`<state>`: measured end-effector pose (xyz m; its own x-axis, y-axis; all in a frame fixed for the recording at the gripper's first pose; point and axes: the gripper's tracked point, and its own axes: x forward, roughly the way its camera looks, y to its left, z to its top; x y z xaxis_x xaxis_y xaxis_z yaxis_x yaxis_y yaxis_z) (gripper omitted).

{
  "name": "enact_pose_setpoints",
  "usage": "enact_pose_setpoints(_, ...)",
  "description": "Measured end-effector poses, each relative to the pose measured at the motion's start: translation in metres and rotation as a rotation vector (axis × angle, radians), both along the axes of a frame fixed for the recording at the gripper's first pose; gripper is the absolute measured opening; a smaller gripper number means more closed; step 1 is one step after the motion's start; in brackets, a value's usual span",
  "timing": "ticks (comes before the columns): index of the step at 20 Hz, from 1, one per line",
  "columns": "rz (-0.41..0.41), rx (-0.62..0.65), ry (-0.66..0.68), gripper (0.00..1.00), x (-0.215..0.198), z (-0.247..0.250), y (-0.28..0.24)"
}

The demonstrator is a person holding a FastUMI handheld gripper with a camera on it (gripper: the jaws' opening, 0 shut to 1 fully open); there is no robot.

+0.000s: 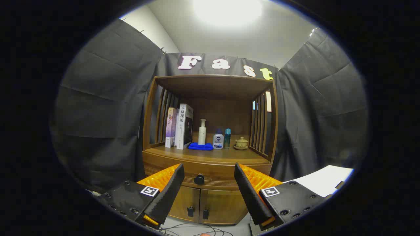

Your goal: Pull open the drawer, take out the items inside it, and place them on the countertop above the cabinet.

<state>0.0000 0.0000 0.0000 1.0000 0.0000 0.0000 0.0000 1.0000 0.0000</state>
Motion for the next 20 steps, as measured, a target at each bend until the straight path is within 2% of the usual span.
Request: enact_pose_setpoints(20,0.001,0.008,-0.01,0.97,-0.0003,0.0026,0.0016)
